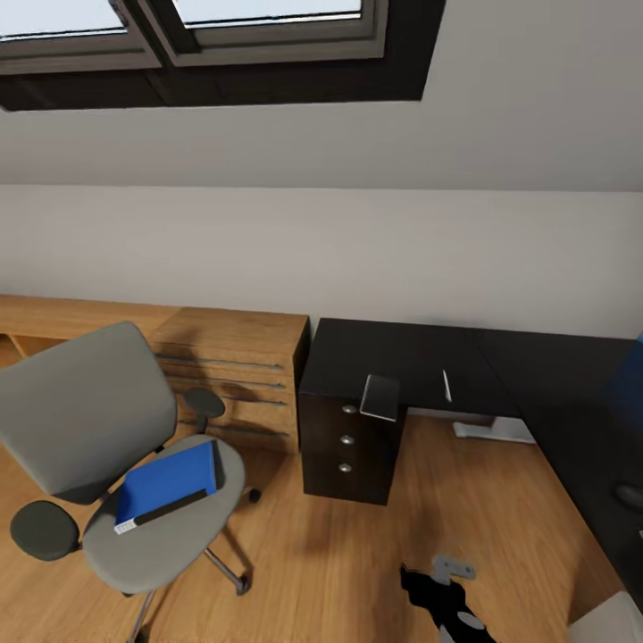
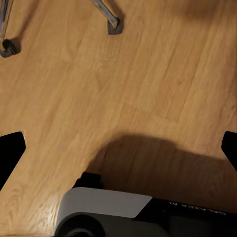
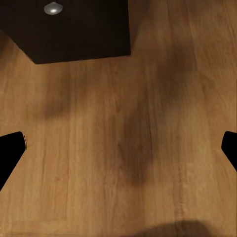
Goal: In the bedroom, organize the workspace by keeping the computer under the desk, ensuring the monitor is on the desk, placing the keyboard on the desk next to the monitor, placing the mouse on the desk next to the keyboard, moving the folder from the swivel chair onto the desk next to the mouse, stacking the notebook on top of the folder with the pen on top of the notebook, and positioning the swivel chair next to the desk.
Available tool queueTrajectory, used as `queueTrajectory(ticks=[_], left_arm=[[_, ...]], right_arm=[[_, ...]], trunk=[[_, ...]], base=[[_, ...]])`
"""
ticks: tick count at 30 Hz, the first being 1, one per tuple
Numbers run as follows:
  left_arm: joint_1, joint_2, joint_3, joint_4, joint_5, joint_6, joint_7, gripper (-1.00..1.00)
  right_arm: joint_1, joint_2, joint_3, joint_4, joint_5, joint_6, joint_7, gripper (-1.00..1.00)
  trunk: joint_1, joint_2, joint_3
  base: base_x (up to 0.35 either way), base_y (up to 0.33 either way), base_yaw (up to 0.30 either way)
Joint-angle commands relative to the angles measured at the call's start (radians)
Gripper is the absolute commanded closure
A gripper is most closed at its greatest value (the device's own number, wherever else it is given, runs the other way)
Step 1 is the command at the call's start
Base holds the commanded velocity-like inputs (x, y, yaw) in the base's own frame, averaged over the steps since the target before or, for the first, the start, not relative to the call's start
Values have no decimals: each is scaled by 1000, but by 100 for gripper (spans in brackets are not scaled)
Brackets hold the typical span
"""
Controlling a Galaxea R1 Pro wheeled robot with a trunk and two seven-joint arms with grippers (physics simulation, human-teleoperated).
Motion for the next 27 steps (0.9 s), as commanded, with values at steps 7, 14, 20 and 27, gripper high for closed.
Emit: queueTrajectory(ticks=[7,14,20,27], left_arm=[[-1,11,30,28,12,-5,4,-100],[0,12,79,134,12,-67,-2,-100],[-1,13,94,235,11,-206,-15,-100],[-1,16,98,332,11,-286,-95,-100]], right_arm=[[-1,0,-4,131,2,-130,-1,-100],[-1,2,-4,203,2,-213,-1,-100],[0,-1,-4,258,1,-285,-3,-100],[1,-2,-4,279,-1,-326,-4,-100]], trunk=[[0,-1,-7],[0,-1,-12],[0,-1,-17],[0,-1,-21]], base=[[0,0,232],[0,0,238],[0,0,239],[0,0,253]])
